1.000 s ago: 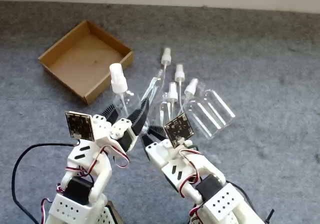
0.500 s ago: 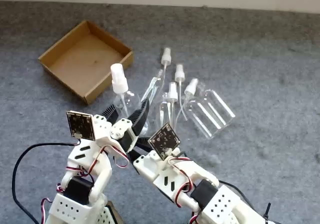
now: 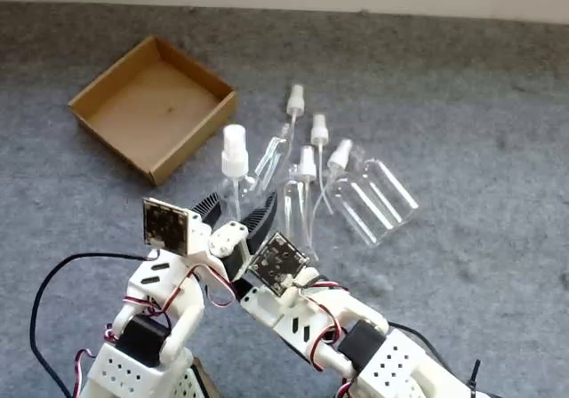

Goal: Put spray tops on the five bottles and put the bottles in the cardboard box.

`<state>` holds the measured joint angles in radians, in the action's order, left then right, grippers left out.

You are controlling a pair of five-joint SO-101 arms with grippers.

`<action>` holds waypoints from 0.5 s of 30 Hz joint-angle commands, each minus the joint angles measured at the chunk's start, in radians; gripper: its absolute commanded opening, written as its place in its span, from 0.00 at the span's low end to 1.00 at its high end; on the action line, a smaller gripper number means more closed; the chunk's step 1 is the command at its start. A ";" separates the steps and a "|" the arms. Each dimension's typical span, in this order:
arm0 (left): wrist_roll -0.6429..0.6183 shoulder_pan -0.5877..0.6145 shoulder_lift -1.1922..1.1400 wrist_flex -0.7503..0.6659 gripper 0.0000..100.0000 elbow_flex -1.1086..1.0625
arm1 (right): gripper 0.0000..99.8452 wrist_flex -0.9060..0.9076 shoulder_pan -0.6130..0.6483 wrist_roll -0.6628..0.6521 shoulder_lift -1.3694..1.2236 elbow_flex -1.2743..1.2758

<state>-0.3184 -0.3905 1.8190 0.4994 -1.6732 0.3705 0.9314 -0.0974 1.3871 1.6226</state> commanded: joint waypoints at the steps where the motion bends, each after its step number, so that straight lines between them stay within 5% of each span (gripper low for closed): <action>1: 0.049 -0.042 0.007 0.026 0.07 -0.021 | 0.02 -0.001 -0.004 -0.023 0.016 -0.008; 15: 0.049 -0.044 0.007 0.026 0.07 -0.021 | 0.02 -0.002 -0.213 -0.023 0.016 -0.016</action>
<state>-0.2831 -0.4058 1.8282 0.5178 -1.6732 0.3721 0.7841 -0.1097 1.3871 1.6241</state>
